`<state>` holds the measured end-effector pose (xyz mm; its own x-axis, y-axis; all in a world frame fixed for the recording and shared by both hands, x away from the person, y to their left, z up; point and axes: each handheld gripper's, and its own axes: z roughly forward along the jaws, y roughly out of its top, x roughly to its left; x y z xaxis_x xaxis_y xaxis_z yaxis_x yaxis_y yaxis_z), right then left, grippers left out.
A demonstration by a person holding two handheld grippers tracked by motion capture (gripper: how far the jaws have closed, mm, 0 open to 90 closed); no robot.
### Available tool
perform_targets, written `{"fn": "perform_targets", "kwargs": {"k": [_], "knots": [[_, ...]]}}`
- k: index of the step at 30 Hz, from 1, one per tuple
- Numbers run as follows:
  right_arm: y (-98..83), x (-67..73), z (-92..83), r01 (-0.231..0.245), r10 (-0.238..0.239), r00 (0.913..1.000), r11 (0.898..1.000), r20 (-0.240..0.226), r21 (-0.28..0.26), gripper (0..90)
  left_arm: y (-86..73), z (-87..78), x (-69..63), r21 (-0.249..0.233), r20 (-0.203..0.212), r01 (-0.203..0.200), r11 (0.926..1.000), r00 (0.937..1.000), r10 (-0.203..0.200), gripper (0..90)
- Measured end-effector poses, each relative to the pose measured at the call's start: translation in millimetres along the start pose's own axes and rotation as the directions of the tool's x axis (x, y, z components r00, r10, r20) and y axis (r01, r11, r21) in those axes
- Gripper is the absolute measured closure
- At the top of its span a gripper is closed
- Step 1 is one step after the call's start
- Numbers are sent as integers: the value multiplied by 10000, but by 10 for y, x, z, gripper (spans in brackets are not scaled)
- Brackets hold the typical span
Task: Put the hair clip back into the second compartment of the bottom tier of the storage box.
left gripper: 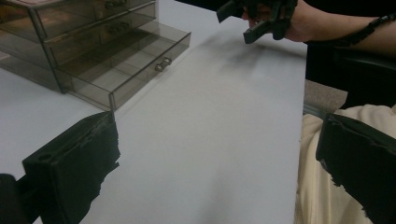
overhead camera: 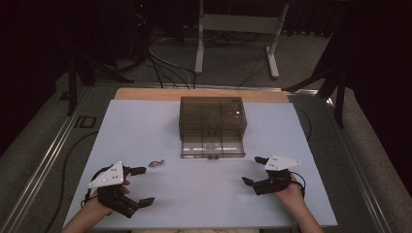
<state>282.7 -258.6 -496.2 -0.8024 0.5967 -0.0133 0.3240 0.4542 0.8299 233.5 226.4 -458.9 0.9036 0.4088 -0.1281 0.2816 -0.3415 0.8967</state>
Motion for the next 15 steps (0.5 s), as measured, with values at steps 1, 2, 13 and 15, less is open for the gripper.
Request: {"fn": "perform_targets", "kwargs": {"k": [1,2,13,15], "knots": [[0,0,0,0,0,10000,10000,0,0,111,21,-6,5,-5,-38,-4,10000,10000,4,0],[4,1,-1,22,-22,10000,10000,7,-30,111,69,-18,20,-41,-123,-31,10000,9999,30,0],[10,9,-4,56,-56,10000,10000,-23,-26,111,274,13,124,-127,-225,-65,9999,9997,62,0],[11,9,1,50,-50,10000,10000,-37,-14,111,294,23,153,-207,-248,-76,9998,9997,71,0]]}}
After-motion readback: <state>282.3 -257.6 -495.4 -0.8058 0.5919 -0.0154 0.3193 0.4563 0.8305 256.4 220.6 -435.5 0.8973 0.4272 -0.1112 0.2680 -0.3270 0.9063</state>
